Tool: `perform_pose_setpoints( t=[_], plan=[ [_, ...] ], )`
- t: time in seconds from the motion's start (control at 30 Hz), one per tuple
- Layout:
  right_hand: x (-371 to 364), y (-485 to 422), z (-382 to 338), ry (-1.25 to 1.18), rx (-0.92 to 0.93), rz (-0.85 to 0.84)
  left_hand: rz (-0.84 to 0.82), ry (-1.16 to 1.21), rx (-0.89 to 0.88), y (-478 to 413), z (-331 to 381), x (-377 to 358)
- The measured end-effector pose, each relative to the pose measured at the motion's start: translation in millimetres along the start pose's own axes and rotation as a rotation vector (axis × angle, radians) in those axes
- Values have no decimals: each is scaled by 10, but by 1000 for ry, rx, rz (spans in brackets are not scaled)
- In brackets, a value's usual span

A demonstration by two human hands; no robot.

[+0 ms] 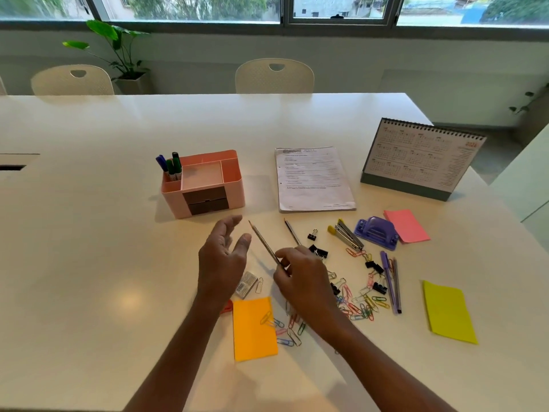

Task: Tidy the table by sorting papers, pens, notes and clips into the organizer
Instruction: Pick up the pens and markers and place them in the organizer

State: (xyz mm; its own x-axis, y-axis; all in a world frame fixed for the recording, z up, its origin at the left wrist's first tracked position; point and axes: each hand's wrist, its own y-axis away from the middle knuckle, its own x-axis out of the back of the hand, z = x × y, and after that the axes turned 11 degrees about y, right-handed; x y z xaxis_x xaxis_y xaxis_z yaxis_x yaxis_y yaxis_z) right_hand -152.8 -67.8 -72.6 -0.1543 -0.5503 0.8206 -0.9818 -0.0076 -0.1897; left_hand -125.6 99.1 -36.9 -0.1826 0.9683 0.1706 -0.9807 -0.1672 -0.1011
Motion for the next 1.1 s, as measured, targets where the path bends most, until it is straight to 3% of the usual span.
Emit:
perform_pose_setpoints(
  t=[0.1, 0.2, 0.3, 0.6, 0.87, 1.1],
  plan=[
    [109, 29, -12, -143, 0, 78, -10, 150, 118, 23, 76, -134],
    [190, 60, -62, -230, 63, 121, -204, 468, 383, 65, 145, -286],
    [257, 41, -33, -272, 107, 106, -235, 610, 454, 81, 132, -371],
    [343, -600, 421, 197, -5, 133, -151, 649, 527, 37, 48, -438],
    [144, -785, 296, 585, -17, 27, -143, 627, 596, 24, 10, -505],
    [75, -845, 323, 523, -8, 42, -146, 616, 607, 1, 2, -530]
  ],
)
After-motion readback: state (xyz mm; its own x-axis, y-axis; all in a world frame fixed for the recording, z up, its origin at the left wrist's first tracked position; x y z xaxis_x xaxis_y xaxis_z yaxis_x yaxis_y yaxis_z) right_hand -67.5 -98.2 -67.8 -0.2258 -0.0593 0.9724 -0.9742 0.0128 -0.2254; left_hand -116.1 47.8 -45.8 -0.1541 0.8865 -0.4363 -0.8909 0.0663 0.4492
